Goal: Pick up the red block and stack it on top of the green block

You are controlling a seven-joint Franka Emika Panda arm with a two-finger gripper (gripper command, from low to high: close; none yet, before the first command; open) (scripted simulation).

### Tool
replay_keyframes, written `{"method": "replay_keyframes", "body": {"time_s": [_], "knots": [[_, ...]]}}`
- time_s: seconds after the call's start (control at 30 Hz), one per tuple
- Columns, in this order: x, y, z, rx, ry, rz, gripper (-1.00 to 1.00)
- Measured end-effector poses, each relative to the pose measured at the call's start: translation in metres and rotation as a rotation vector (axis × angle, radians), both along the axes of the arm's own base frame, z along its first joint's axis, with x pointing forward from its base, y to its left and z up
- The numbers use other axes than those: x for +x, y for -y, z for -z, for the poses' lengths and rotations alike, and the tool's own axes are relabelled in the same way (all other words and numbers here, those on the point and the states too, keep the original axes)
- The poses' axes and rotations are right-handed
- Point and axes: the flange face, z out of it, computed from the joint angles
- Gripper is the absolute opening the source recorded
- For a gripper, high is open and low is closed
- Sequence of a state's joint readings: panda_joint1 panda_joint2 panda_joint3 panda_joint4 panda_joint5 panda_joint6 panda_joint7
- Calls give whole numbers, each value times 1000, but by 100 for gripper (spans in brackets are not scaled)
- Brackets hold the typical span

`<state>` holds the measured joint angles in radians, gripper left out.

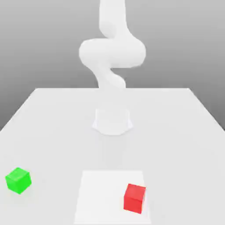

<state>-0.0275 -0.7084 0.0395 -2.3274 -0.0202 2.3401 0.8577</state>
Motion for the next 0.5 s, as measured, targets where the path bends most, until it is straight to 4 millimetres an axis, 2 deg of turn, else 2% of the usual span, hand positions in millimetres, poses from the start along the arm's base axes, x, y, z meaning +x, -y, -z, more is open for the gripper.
{"method": "replay_keyframes", "body": {"time_s": [0.1, 0.23, 0.37, 0.5], "knots": [[37, -9, 58, -4, -97, 47, 0], [72, -16, 138, 0, -219, 100, 0], [91, -22, 220, 13, -339, 147, 0], [95, -28, 301, 38, -458, 188, 0]]}}
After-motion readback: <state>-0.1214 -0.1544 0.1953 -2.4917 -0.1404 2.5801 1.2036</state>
